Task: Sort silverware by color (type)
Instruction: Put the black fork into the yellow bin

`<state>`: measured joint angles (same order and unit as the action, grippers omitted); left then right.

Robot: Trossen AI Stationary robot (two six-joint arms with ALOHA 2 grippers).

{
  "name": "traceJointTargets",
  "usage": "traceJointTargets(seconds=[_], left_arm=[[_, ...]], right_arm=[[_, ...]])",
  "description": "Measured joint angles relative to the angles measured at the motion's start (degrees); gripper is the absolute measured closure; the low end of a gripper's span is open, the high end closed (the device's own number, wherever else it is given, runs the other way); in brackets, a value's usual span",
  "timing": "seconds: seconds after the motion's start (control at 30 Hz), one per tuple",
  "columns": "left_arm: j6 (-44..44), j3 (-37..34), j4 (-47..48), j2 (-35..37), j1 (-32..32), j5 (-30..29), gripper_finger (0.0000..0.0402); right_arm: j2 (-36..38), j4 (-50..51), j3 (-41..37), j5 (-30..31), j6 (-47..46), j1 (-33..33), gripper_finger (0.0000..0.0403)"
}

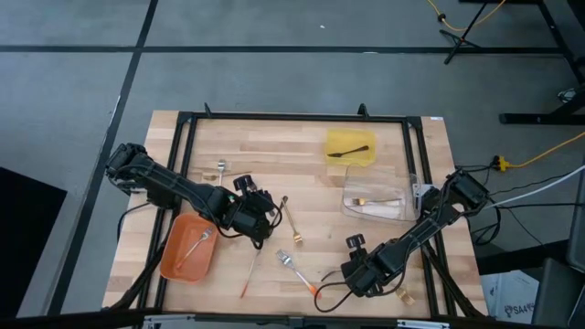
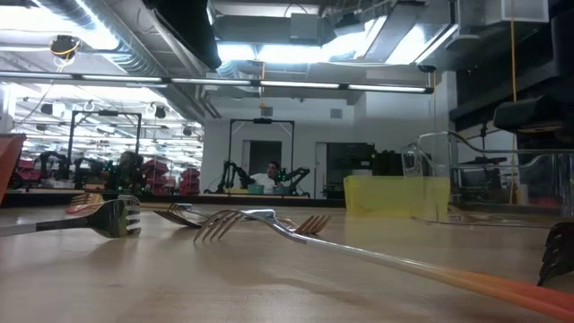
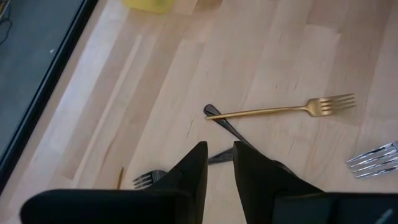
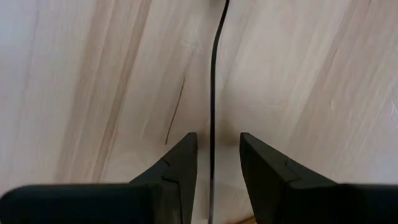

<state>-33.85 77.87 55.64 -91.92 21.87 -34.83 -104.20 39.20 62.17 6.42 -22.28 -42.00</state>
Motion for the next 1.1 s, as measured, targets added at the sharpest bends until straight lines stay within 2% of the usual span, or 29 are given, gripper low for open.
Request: traceJointTargets(seconds=[0.63,0.73,1.0,1.1], left_arm=[[0.02,0.00,-0.07,0.00,0.00,-0.02,0.0331],[0.02,0.00,-0.06,0.00,0.00,-0.02,0.0331],[0.01,0.00,-0.07,0.00,0.00,-0.02,0.0330],[0.01,0.00,-0.05,0.00,0.00,-0.03,0.0331]], right_arm=[[0.00,0.04,0.00,0.00,0.01,0.00,0.0289],[0.00,0.02,0.00,-0.07,0.02,0.00,0.0306],[0.00,0.02,0.02,-0.34,0.04,0.00,0.0394],[0.00,-0.02,0.00,-0.09,-0.13,0.00,0.0396]])
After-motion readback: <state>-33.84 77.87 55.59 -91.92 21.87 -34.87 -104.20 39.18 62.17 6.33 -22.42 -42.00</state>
